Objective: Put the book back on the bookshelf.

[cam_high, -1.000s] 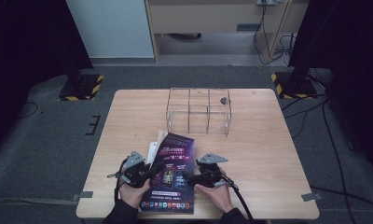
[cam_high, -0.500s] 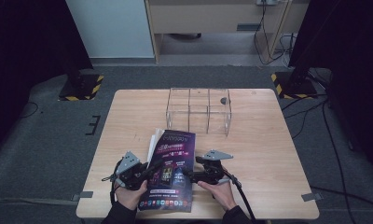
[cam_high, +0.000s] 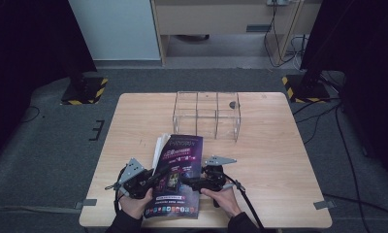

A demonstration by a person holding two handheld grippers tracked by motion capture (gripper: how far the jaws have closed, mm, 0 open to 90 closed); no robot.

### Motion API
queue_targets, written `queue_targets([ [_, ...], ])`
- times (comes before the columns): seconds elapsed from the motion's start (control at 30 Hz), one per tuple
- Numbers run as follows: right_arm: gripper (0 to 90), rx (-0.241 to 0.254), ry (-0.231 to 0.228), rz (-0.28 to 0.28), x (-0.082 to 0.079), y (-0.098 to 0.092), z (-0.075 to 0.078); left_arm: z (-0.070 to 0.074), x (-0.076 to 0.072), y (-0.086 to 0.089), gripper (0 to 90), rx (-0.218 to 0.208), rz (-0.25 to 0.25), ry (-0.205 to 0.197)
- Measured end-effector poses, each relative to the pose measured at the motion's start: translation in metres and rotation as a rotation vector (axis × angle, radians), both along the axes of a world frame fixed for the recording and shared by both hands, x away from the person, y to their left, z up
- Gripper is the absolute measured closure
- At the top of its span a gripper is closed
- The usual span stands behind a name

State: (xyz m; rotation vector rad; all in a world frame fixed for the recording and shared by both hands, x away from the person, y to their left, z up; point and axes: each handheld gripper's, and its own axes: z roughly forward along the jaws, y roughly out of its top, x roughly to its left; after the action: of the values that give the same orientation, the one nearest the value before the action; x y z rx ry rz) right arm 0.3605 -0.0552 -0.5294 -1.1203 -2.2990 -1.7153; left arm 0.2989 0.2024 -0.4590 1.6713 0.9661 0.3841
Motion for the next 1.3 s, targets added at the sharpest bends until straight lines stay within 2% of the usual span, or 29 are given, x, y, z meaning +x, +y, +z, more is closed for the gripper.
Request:
queue_targets([
  [0.1,27.7,0.022,0.026,0.026,0.0,0.004,0.0,0.0,0.0,-0.001,83.4,-0.002,-0.005,-0.001],
  [0.23,31.3,0.016,0.027,0.029,0.001,0.004,0.001,-0.002,0.001,0.001,83.4,-0.017,-0.004,0.006],
  [0.6,61.3,0.021,0.037,0.017,-0.003,-0.007,0.012,-0.004,0.002,0.003,83.3,-0.048,0.005,0.007],
  [0.73,68.5,0.031,0.047,0.013,-0.005,-0.009,0.017,-0.005,0.003,0.003,83.3,-0.05,0.01,0.006],
  [0.97,73.2,0.037,0.049,0.005,-0.01,-0.011,0.025,-0.006,0.005,0.004,83.1,-0.044,0.025,0.008],
  [1.13,75.8,0.035,0.035,0.016,-0.013,-0.013,0.031,-0.011,0.009,0.009,82.9,-0.056,0.039,0.029],
  [1.3,78.1,0.031,0.019,0.016,-0.016,-0.014,0.036,-0.014,0.013,0.013,82.2,-0.075,0.03,0.051],
])
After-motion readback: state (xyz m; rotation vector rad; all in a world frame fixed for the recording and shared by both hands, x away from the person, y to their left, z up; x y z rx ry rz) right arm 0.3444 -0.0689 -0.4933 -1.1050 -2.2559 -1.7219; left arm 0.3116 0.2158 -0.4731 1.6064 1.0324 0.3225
